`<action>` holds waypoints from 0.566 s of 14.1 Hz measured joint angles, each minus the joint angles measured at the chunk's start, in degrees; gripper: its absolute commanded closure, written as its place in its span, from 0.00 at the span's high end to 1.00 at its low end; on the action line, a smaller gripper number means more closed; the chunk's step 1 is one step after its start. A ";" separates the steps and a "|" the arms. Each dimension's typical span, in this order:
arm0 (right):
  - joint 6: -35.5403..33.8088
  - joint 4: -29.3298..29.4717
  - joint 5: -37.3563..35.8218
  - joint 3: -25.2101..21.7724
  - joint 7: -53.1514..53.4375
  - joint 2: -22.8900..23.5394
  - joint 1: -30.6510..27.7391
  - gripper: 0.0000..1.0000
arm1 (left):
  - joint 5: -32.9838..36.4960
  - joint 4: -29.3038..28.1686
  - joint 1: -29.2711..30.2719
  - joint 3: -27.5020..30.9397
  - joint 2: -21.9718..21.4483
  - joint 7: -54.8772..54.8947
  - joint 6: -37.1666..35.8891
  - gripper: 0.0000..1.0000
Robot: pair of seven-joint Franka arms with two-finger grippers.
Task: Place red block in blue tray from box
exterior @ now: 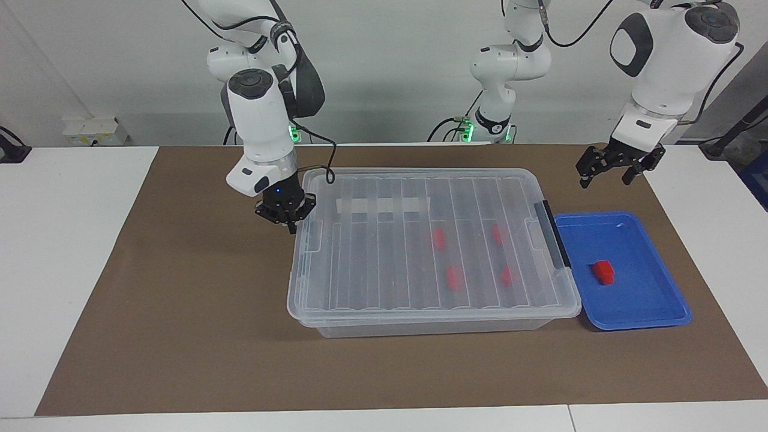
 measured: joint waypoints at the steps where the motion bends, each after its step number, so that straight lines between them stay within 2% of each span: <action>1: -0.02 0.00 0.03 -0.08 0.00 0.00 -0.12 0.00 | 0.00 0.00 0.12 0.17 0.00 0.00 0.00 1.00; 3: -1.04 0.02 0.13 -0.23 0.31 -0.07 -1.22 0.00 | 0.00 0.00 0.14 0.28 0.00 0.00 0.00 1.00; 4: -2.28 0.04 0.19 -0.27 0.68 -0.29 -2.28 0.11 | 0.00 0.00 0.14 0.28 0.00 -0.01 0.00 1.00; 5: -3.62 0.06 0.22 -0.33 1.05 -0.66 -3.47 0.46 | 0.00 0.00 0.14 0.28 0.00 -0.01 0.00 1.00; 6: -4.68 0.07 0.27 -0.36 1.16 -1.15 -4.70 0.85 | 0.00 0.00 0.14 0.28 0.00 -0.01 0.00 1.00; 7: -5.62 0.09 0.30 -0.37 1.30 -1.72 -5.97 0.97 | 0.00 0.00 0.14 0.28 0.00 -0.01 0.00 1.00; 8: -6.56 0.10 0.31 -0.39 1.52 -2.35 -7.15 0.98 | 0.00 0.00 0.14 0.28 0.00 -0.01 0.00 1.00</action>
